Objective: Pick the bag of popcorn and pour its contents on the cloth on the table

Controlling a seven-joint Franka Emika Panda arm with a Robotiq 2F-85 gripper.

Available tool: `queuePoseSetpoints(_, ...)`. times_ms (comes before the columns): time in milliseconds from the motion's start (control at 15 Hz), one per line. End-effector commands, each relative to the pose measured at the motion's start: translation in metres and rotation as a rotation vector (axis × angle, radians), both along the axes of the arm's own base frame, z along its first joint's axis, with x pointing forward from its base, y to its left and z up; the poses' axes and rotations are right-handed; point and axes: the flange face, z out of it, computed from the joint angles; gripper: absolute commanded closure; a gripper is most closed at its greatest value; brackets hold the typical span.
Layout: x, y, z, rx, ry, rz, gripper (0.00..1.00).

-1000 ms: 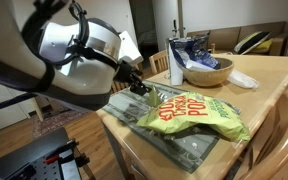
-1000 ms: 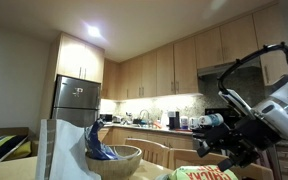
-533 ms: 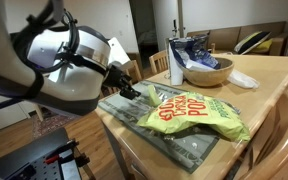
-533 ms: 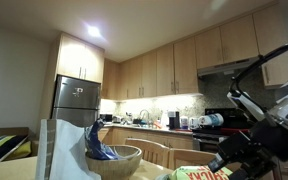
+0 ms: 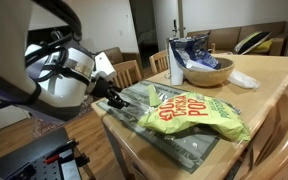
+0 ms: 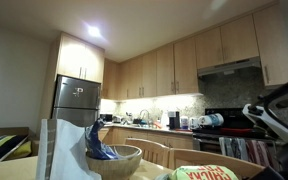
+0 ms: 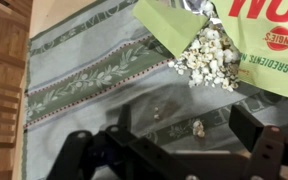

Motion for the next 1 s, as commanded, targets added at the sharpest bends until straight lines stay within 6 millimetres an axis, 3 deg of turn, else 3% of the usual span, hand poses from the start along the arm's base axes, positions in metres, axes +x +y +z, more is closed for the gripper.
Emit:
queuePoseSetpoints(0,-0.001,-0.002,-0.015,-0.032,0.015,-0.077,0.0)
queuePoseSetpoints(267,-0.004,-0.013,-0.033,-0.059,0.019,-0.188,0.0)
queuePoseSetpoints(667,0.005,-0.03,-0.042,-0.132,-0.045,-0.34,0.0)
queuePoseSetpoints(933,0.004,-0.029,-0.052,-0.184,-0.045,-0.376,0.0)
